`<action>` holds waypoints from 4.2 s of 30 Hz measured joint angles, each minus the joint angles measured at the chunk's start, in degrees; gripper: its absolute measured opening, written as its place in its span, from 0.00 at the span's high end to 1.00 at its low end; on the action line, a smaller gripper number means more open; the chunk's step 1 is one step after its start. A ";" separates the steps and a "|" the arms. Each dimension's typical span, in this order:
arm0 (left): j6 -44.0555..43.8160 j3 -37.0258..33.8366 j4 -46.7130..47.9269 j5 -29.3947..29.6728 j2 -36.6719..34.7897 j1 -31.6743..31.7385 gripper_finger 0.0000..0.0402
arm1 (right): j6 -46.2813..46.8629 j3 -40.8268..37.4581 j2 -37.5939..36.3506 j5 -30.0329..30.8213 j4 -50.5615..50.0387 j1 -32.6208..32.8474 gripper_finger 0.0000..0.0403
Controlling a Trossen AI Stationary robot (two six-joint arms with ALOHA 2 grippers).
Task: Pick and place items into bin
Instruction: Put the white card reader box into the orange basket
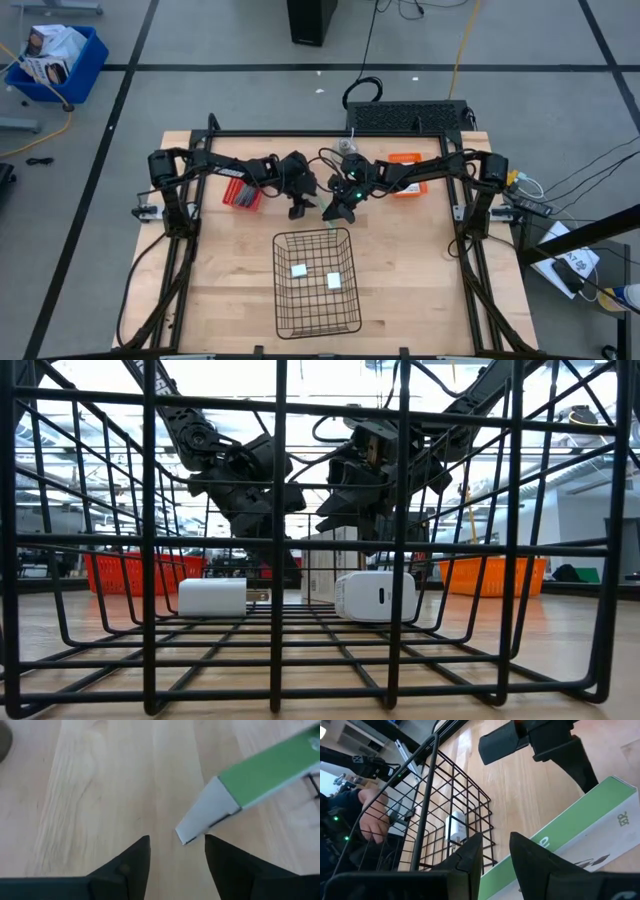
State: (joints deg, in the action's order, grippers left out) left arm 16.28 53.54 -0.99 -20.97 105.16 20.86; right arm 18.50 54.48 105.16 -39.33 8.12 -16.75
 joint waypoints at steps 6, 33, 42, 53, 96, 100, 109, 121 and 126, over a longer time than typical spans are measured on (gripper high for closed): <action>-2.52 0.00 0.17 -0.37 0.00 -0.18 0.53 | -0.37 0.00 0.00 0.00 0.00 0.00 0.76; 1.43 0.00 1.84 4.24 0.02 -2.33 0.33 | -1.22 0.00 0.00 0.00 -0.02 0.00 0.76; 5.55 -0.02 -2.19 2.51 0.07 -2.65 0.28 | -1.44 -0.02 0.00 -1.22 0.02 -0.02 0.76; 6.15 -0.02 -2.78 -2.77 0.07 -4.56 0.33 | -2.36 -0.02 -0.02 -1.57 0.02 0.01 0.76; -5.33 0.16 -9.57 -1.96 0.04 -2.29 0.85 | -6.14 -0.20 -16.19 2.70 -3.38 -5.23 0.76; -8.41 0.33 -11.01 -1.82 0.02 -2.47 0.87 | -10.58 -0.15 -21.47 14.10 -13.71 -5.17 0.75; -14.94 3.91 -9.81 -2.14 0.04 -3.70 0.85 | -14.61 -0.04 -26.96 27.68 -21.26 -0.78 0.51; -18.54 9.45 -3.27 0.06 0.09 -4.28 0.86 | -13.58 0.07 -28.87 33.65 -27.10 0.84 0.28; -18.37 10.17 -2.43 0.11 0.11 -4.16 0.89 | -12.53 -0.04 -29.82 32.59 -27.61 1.03 0.31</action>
State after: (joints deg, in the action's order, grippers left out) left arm -2.09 63.71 -3.42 -20.85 105.27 16.71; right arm 5.97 54.43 75.34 -6.74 -19.49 -15.73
